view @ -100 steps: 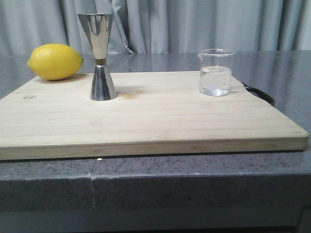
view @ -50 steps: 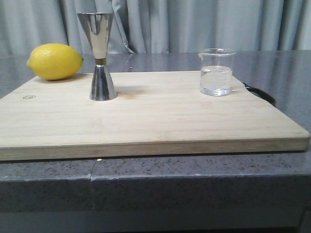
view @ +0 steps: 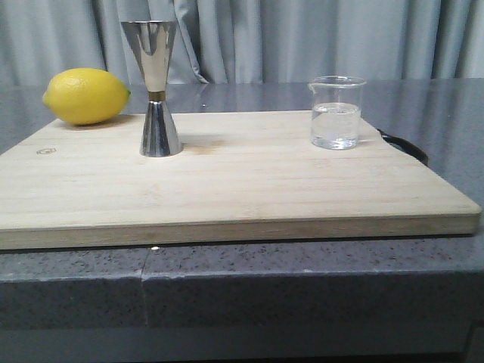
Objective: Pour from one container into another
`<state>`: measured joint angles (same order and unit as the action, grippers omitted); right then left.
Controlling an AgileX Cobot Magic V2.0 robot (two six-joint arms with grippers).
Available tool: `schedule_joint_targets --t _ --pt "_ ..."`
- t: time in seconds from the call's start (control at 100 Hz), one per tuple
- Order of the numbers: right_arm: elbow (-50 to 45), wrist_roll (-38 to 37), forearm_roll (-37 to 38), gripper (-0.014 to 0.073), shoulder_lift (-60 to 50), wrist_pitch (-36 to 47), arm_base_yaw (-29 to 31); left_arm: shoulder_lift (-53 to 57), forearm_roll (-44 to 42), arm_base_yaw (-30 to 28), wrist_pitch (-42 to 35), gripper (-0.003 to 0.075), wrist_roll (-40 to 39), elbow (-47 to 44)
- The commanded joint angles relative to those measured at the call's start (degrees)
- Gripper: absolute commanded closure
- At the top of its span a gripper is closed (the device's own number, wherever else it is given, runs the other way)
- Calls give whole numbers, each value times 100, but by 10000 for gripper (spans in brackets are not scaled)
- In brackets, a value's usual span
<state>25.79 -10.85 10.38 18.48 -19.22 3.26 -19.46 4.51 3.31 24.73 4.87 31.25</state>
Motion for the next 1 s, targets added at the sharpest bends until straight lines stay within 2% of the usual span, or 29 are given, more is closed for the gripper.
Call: schedule_joint_targets --t 0.0,0.5,0.59,0.63,0.7,0.81,0.86,0.92,0.99 --pt "217 51 109 669 117 391 29 -161 5 -24 -405 739 -49 206" --pt "217 51 109 668 117 353 29 -174 5 -24 -415 739 -49 206" --pt "217 51 109 608 117 353 29 -174 17 -24 -415 732 -59 206" --pt "217 51 137 538 117 353 29 -174 17 -24 -430 697 -59 206" --pt "217 51 239 388 117 353 29 -174 -39 -24 -441 568 -59 206" --pt "217 51 331 164 117 353 29 -174 -111 -24 -457 230 -59 206" --pt "217 51 331 91 117 353 29 -174 -111 -24 -472 136 -59 206" --pt "217 51 331 57 117 353 29 -174 -111 -24 -472 82 -59 206" --pt "217 51 331 54 117 353 29 -174 -111 -24 -472 80 -59 206"
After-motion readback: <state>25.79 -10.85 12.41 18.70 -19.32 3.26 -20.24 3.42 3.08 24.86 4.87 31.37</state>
